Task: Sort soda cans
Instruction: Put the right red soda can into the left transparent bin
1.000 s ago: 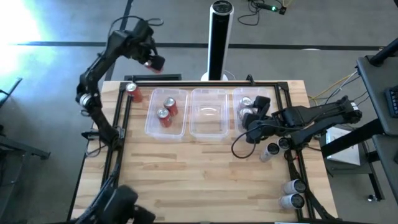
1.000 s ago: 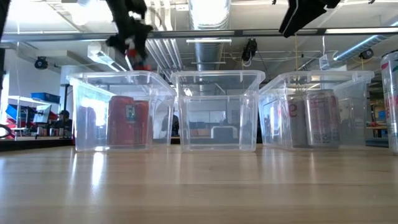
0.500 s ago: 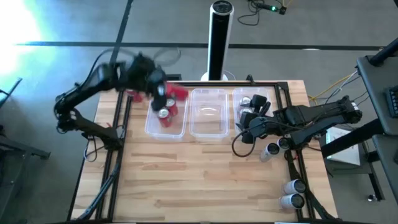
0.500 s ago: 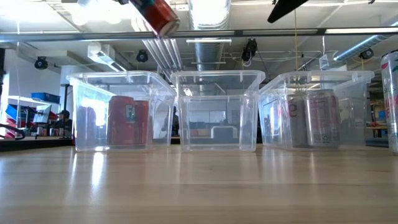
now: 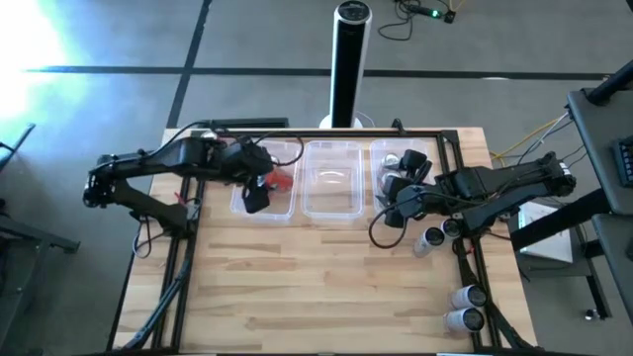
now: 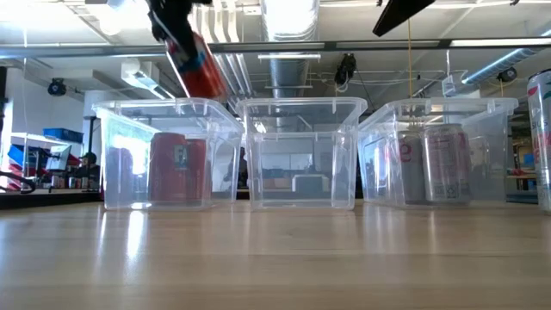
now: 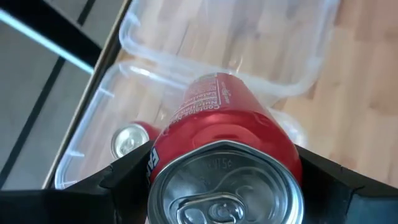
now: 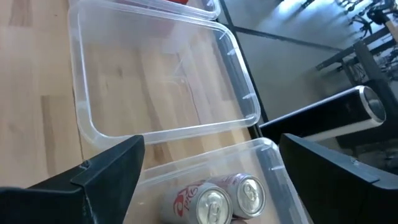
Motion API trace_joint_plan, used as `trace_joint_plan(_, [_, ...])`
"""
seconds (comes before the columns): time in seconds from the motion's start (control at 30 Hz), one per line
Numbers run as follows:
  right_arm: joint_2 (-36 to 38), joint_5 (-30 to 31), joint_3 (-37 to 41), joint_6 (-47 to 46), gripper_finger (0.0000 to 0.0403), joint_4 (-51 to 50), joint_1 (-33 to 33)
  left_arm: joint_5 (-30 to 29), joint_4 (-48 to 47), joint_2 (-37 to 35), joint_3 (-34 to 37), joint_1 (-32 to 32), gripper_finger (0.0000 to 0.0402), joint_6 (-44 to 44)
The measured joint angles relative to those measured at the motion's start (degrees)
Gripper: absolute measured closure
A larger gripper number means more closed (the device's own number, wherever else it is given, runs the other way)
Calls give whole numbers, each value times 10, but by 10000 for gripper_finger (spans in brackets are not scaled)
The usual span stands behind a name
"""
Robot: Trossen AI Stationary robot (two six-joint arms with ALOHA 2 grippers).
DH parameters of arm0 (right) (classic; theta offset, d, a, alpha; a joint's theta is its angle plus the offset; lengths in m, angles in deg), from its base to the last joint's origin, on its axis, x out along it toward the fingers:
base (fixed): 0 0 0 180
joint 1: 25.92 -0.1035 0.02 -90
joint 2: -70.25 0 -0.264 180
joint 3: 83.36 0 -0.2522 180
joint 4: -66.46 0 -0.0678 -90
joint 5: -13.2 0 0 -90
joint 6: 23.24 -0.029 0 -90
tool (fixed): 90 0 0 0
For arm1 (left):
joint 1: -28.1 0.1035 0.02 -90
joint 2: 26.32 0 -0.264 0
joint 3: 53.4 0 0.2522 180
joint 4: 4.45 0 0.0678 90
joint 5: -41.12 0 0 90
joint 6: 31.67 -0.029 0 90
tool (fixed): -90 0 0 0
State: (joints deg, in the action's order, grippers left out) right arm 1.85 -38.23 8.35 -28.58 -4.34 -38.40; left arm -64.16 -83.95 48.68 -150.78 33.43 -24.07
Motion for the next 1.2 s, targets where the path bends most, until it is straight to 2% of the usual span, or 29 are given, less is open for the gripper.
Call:
trace_joint_plan(0.2, [0, 0, 0, 25, 35, 2, 15, 22, 2, 43, 6, 50, 117, -33])
trace_joint_plan(0.4, [0, 0, 0, 29, 35, -21, 41, 24, -10, 88, -31, 78, 117, -42])
trace_joint_plan(0.6, [0, 0, 2, 24, 35, -32, 62, 24, -72, 134, -65, 84, 117, -57])
trace_joint_plan(0.73, [0, -1, 4, 25, 35, -32, 68, 27, -65, 160, -67, 92, 117, -72])
trace_joint_plan(1.03, [0, -59, 11, 24, 35, -31, 69, 43, -69, 225, -67, 117, 117, -95])
trace_joint_plan(1.2, [0, -71, 22, 21, 35, -31, 69, 43, -69, 252, -67, 131, 117, -103])
